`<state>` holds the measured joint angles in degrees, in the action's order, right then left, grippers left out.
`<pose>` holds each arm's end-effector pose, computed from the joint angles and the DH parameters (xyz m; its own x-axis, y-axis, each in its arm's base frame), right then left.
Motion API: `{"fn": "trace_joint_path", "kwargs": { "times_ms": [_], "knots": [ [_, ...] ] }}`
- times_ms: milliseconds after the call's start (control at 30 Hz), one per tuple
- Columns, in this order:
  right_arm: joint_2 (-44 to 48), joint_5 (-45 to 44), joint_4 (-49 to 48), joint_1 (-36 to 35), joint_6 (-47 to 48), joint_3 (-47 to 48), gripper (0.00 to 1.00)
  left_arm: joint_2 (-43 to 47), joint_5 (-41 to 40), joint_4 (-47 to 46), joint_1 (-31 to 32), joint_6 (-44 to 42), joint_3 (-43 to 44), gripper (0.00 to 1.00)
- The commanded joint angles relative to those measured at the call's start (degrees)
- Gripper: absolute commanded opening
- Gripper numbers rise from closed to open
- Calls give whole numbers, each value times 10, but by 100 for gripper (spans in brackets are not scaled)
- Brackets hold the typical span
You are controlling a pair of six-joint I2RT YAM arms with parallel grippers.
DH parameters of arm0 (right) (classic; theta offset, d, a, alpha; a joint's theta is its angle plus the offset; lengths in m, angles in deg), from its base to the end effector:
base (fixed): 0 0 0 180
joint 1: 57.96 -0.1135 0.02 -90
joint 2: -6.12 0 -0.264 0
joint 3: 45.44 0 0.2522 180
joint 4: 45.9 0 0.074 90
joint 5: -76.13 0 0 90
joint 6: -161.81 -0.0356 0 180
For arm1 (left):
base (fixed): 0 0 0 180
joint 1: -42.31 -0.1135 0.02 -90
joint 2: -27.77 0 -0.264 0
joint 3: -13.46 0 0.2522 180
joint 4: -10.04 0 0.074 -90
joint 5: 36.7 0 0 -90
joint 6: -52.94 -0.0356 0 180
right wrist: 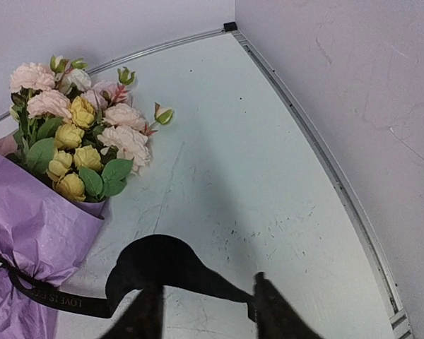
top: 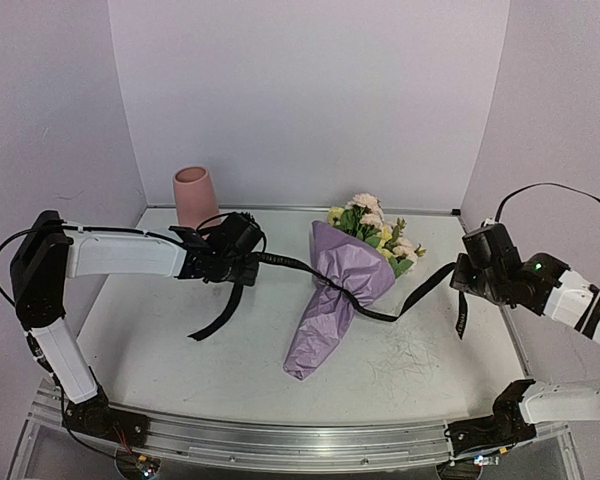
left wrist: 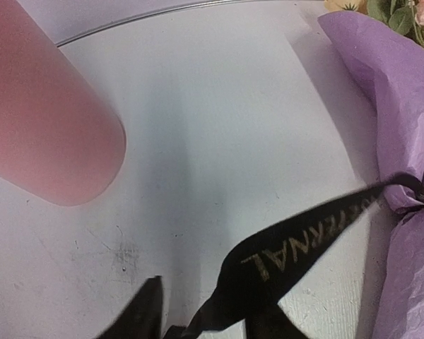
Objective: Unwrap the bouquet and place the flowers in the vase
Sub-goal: Untie the ribbon from the wrapping paper.
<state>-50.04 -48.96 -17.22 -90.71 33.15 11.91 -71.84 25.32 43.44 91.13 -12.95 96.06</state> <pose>0.1933 0.1000 0.2904 -0.3117 0.4073 -0.8585 0.2318 0.9088 0.3470 0.2578 -0.2693 0.2188 -0.6542 0.2000 -0.7294 0.2197 0.9731 0.0697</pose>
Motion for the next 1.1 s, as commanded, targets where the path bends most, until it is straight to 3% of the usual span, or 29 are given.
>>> {"fn": "trace_joint_path", "kwargs": {
  "times_ms": [0,67,200,400,500,733,1067],
  "knots": [
    [-37,61,-7,2,40,16,86,27,38,1,-1,3,12,67],
    [-54,112,-22,2,70,21,88,29,73,-1,-1,-1,17,73],
    [-57,199,-70,2,106,9,88,23,154,-6,0,-20,32,76],
    [-45,212,-96,2,108,-2,93,4,219,-12,11,-39,50,77],
    [-41,162,-89,2,88,-1,98,-11,256,-19,19,-46,58,72],
    [-9,-37,15,2,-3,22,98,-48,296,-23,43,-52,76,67],
    [47,-132,71,2,29,66,98,-67,297,-27,59,-46,77,67]
  ]
}}
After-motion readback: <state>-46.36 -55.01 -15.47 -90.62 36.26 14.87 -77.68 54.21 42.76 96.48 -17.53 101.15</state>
